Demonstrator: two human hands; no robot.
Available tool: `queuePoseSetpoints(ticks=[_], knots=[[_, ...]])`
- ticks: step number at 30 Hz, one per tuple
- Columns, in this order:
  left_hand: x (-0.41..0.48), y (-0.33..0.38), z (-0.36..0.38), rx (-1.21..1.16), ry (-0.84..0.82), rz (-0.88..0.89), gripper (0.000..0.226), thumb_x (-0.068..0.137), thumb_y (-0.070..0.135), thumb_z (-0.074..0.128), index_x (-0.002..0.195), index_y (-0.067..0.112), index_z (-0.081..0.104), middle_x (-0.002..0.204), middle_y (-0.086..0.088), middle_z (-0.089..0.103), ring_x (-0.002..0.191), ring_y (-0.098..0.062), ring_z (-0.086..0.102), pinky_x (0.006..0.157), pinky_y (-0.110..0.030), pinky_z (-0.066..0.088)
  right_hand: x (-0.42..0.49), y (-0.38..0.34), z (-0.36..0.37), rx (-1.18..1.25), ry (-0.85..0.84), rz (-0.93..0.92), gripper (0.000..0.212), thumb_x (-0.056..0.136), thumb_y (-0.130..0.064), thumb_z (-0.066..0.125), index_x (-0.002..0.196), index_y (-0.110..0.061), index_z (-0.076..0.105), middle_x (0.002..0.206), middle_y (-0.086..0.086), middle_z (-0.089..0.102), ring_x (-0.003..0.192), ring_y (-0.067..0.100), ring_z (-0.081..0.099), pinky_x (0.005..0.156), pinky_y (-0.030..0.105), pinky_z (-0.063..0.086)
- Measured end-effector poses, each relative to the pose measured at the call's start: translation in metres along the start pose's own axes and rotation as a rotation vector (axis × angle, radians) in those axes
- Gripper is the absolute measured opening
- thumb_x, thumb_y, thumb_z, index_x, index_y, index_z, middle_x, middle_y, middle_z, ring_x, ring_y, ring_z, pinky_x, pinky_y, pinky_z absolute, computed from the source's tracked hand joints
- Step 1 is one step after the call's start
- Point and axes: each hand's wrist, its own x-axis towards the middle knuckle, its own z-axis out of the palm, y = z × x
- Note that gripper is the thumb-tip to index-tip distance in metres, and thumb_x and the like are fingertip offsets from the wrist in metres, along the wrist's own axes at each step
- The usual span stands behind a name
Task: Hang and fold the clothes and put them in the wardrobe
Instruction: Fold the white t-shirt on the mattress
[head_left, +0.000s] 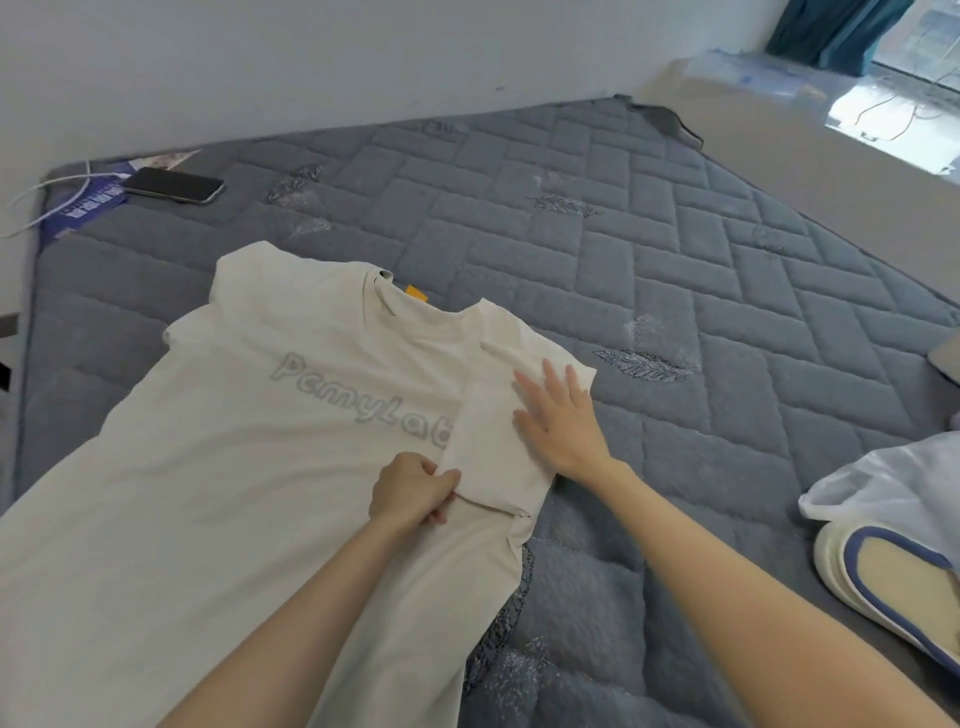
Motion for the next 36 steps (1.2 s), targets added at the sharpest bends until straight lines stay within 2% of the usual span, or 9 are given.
queuePoseSetpoints(ticks=[3,6,9,12,16,22,32,34,36], knots=[[-0.002,-0.003,-0.003,0.091,0.027,0.002,0.025,0.077,0.036,0.061,0.063,0.015,0.063,0.052,-0.001,0.067,0.057,-0.015,0.064,0.063,-0.024,0.05,-0.003,0.006,0.009,-0.057,-0.237,0.102,0.058,0.1,-0.05,0.024,0.151,-0.038,-0.001,0.159,0.001,-0.016,0.146,0.027,-0.015,0.118,0.047,-0.006],[-0.006,-0.005,-0.004,0.214,0.069,0.042,0.028,0.078,0.04,0.058,0.062,0.018,0.053,0.056,0.0,0.067,0.065,-0.017,0.064,0.057,-0.022,0.042,-0.003,0.001,0.01,-0.1,-0.256,0.149,0.058,0.1,-0.049,0.022,0.151,-0.037,-0.004,0.159,0.002,-0.018,0.146,0.03,-0.015,0.116,0.052,-0.008],[-0.004,-0.008,-0.009,0.186,0.075,0.07,0.026,0.081,0.047,0.056,0.081,0.021,0.051,0.078,0.006,0.065,0.078,-0.016,0.062,0.065,-0.026,0.042,0.0,-0.016,0.004,-0.158,-0.109,0.15,0.049,0.1,-0.037,0.032,0.148,-0.026,0.026,0.16,0.007,0.005,0.144,0.034,0.003,0.114,0.055,0.001],[0.003,-0.018,-0.031,0.093,0.121,0.099,0.027,0.084,0.047,0.053,0.093,0.022,0.054,0.088,0.007,0.059,0.087,-0.017,0.057,0.071,-0.029,0.043,0.006,-0.035,-0.004,-0.109,0.134,0.018,0.033,0.097,-0.021,0.042,0.127,-0.017,0.055,0.142,0.005,0.043,0.127,0.029,0.035,0.108,0.039,0.025],[0.019,-0.04,-0.083,0.002,0.194,0.147,0.01,0.089,0.025,0.051,0.095,0.018,0.054,0.084,0.002,0.059,0.088,-0.021,0.058,0.067,-0.028,0.041,0.019,-0.076,-0.007,0.051,0.105,-0.069,0.028,0.096,-0.018,0.043,0.12,-0.017,0.06,0.125,0.003,0.058,0.115,0.024,0.047,0.09,0.033,0.038],[0.046,-0.074,-0.16,0.013,0.409,0.08,0.029,0.09,0.015,0.052,0.119,0.013,0.056,0.12,-0.013,0.051,0.116,-0.031,0.045,0.096,-0.035,0.036,0.056,-0.149,0.011,0.275,-0.008,-0.093,0.03,0.094,-0.016,0.045,0.12,-0.019,0.061,0.129,0.0,0.057,0.118,0.019,0.05,0.094,0.033,0.042],[0.112,-0.107,-0.241,-0.07,0.463,-0.084,0.045,0.098,0.023,0.038,0.141,0.008,0.039,0.144,-0.014,0.041,0.136,-0.035,0.028,0.109,-0.037,0.023,0.12,-0.255,0.081,0.183,-0.238,-0.296,0.042,0.094,-0.02,0.046,0.137,-0.021,0.047,0.144,0.001,0.042,0.133,0.025,0.035,0.108,0.038,0.032],[0.128,-0.109,-0.247,-0.191,0.418,-0.087,0.031,0.099,0.024,0.034,0.117,0.01,0.056,0.119,-0.014,0.057,0.126,-0.034,0.041,0.094,-0.037,0.033,0.128,-0.264,0.096,0.032,-0.311,-0.27,0.049,0.098,-0.034,0.04,0.146,-0.029,0.03,0.155,0.0,0.023,0.143,0.026,0.017,0.114,0.049,0.018],[0.143,-0.106,-0.251,-0.418,0.343,-0.13,0.026,0.1,0.028,0.034,0.087,0.013,0.052,0.088,-0.012,0.05,0.09,-0.027,0.051,0.07,-0.032,0.032,0.131,-0.268,0.114,-0.164,-0.444,-0.238,0.058,0.098,-0.051,0.026,0.15,-0.042,0.0,0.159,-0.006,-0.016,0.145,0.027,-0.017,0.111,0.061,-0.006]])
